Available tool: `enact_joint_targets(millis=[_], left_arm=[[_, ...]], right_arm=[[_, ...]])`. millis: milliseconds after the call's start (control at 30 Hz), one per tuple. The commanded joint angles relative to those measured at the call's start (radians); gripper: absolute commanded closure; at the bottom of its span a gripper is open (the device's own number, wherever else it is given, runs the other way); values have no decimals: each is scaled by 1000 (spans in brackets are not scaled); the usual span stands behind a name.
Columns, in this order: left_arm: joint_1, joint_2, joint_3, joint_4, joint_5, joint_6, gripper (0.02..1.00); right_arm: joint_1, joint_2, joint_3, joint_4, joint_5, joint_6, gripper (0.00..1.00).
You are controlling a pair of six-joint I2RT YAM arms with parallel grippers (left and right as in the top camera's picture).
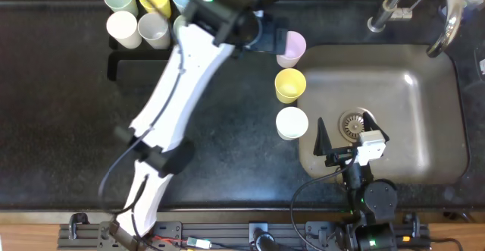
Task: Store Cups
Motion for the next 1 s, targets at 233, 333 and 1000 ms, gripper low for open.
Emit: enact_joint_targets(millis=[233,333,1000], left_arm=[[-40,250,43,130,-13,-138,18],[-40,282,49,178,-14,-141,18],[-36,381,48,249,-74,-184,117]], right_arm=[[5,-8,-13,6,5,-3,3],[5,-8,-13,6,5,-3,3],[5,-8,-13,6,5,-3,3]])
